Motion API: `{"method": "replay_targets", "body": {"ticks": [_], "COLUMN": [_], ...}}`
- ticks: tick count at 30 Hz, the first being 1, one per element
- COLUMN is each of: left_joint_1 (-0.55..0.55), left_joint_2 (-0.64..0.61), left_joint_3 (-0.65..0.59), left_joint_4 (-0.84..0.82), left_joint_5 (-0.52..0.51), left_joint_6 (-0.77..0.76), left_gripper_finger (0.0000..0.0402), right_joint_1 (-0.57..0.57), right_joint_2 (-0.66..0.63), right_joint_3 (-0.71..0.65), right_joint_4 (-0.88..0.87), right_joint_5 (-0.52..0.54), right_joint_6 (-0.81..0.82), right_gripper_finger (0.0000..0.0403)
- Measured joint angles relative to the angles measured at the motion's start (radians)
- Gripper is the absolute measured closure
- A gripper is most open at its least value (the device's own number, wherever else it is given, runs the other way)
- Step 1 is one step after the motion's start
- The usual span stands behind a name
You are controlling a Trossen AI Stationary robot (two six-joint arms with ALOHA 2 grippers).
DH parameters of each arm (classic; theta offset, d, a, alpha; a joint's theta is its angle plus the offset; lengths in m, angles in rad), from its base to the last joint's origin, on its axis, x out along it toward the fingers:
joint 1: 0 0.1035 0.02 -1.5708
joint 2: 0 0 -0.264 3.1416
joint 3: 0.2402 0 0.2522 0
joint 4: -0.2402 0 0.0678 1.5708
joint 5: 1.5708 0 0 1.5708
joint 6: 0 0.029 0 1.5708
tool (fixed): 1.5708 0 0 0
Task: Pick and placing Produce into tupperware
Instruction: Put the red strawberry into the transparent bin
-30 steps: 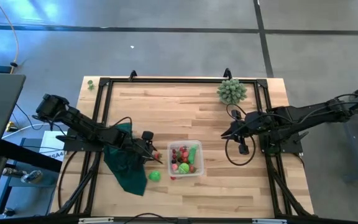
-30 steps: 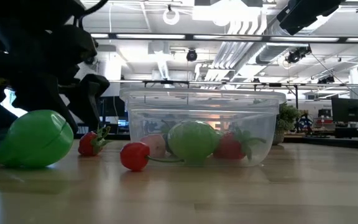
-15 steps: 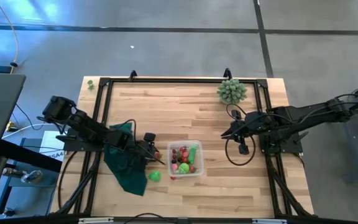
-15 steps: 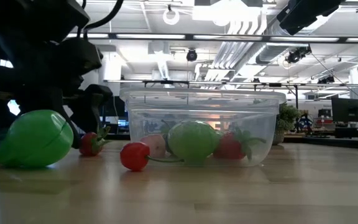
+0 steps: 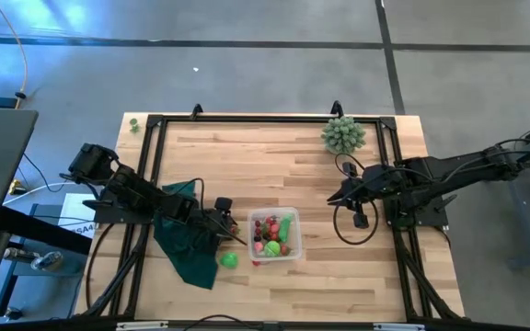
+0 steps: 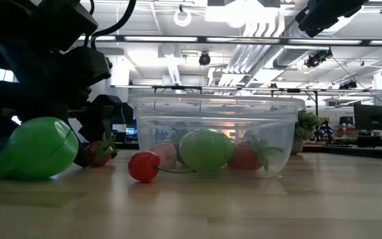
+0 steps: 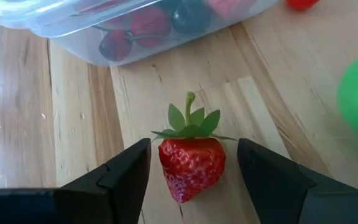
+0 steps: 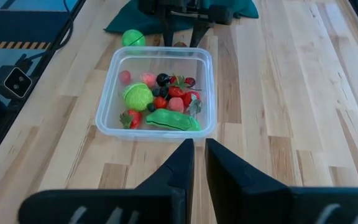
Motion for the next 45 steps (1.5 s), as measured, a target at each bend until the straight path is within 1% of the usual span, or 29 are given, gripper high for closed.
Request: {"method": "replay_targets", "body": {"ticks": [9, 17, 22, 45], "left_joint_1": [0.000, 0.000, 0.000, 0.000], "left_joint_2": [0.000, 0.000, 0.000, -0.001], "left_joint_3": [0.000, 0.000, 0.000, 0.000], "left_joint_4": [-0.001, 0.008, 0.012, 0.028], "left_joint_5": [-0.002, -0.003, -0.007, -0.020], "left_joint_6": [0.004, 0.006, 0.006, 0.002], "left_gripper_finger": [0.0173, 0.0215, 0.0230, 0.0232], "right_joint_1": [0.000, 0.000, 0.000, 0.000], "right_joint_2": [0.000, 0.000, 0.000, 0.000], "right_joint_3": [0.000, 0.000, 0.000, 0.000], "right_joint_4": [0.000, 0.000, 0.000, 0.000], "right_joint_5": [0.000, 0.000, 0.000, 0.000], "right_joint_6": [0.000, 0.000, 0.000, 0.000], "right_gripper_finger": [0.0373, 0.0373, 0.0373, 0.0373]}}
